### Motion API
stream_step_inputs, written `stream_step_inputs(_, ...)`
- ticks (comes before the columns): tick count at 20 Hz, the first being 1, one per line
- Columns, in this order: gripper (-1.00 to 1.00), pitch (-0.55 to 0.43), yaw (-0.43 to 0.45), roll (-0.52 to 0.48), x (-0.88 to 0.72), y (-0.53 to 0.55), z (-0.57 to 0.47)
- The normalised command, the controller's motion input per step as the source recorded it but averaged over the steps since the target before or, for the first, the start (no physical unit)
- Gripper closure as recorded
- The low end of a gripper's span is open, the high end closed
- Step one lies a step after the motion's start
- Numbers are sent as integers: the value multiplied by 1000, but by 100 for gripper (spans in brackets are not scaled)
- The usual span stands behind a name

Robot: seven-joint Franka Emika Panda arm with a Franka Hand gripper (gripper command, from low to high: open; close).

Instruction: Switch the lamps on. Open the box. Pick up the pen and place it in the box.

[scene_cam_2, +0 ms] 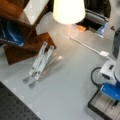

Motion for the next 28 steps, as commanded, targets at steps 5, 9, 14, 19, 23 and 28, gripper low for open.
stream_step_inputs(5, -100, -33, -65, -149, 98, -46, 89)
stream_step_inputs(9, -100, 22, -35, -182, 124, -132, 198)
stream_step_inputs(14, -100, 77, 18, -173, 155, -242, 238)
stream_step_inputs(19, -100, 102, 43, -121, 203, -285, 168)
stream_step_inputs(23, -100, 127, 90, -113, 194, -283, 142)
stream_step_inputs(28, -100, 110, 109, -104, 186, -436, 231)
